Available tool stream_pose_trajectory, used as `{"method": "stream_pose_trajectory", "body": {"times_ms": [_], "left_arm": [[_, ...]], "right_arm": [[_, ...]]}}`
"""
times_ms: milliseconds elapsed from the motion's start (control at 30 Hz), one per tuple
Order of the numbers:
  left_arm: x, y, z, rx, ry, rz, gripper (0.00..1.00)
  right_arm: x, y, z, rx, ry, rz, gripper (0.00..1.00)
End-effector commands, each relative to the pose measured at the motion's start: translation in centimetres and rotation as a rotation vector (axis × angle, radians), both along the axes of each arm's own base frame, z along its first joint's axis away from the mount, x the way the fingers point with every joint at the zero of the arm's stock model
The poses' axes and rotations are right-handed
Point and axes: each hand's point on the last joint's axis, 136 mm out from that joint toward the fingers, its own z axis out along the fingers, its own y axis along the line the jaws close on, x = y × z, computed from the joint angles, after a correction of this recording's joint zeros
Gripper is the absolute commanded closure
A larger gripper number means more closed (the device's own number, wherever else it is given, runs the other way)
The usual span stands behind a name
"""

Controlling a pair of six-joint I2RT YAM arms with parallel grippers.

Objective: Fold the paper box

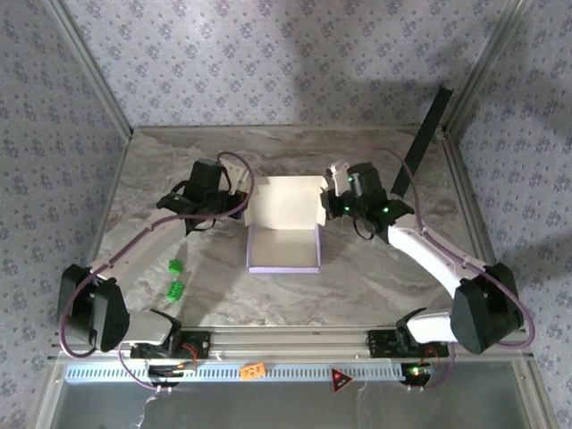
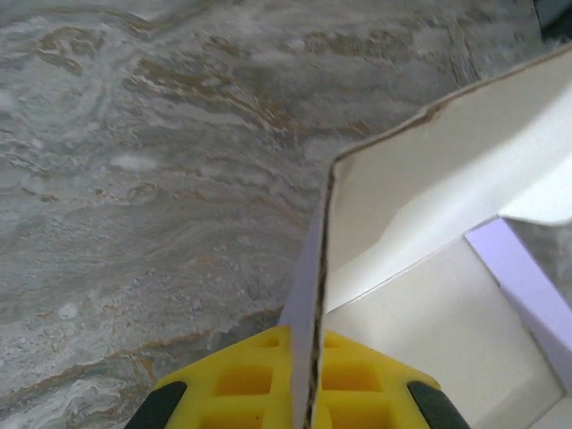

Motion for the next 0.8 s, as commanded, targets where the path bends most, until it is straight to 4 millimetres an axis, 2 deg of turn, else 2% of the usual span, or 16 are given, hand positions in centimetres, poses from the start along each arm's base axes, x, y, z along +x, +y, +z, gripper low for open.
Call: {"method": "stream_pose_trajectory", "body": {"times_ms": [0,133,267,533,700,767], "left_arm": [[2.4,-0.7,2.7,-0.092,-0.067,0.116,1.00],[3.6,-0.7,2.6,-0.144,-0.067,0.192,1.00],[4.5,-1.4,2.4,-0.208,-0.077,0.214,1.00],[5.6,-2.3,4.4,-0.297,-0.169,0.203,1.00],[6.2,-3.0,4.2,-0.336,-0.188,0.184,1.00],[6.4,-3.4,3.4,-0.342,-0.179,0.173,1.00]], "right_arm": [[1.3,-1.9,1.3,0.003,-0.080,-0.344,1.00],[1.5,-2.2,2.0,-0.007,-0.184,-0.553,1.00],[1.8,-2.3,1.8,-0.026,-0.232,-0.700,1.00],[2.5,-1.9,2.3,0.033,-0.336,-0.801,1.00],[3.1,-1.7,1.9,0.089,-0.378,-0.839,1.00],[3.2,-1.6,1.1,0.083,-0.380,-0.841,1.00]]}}
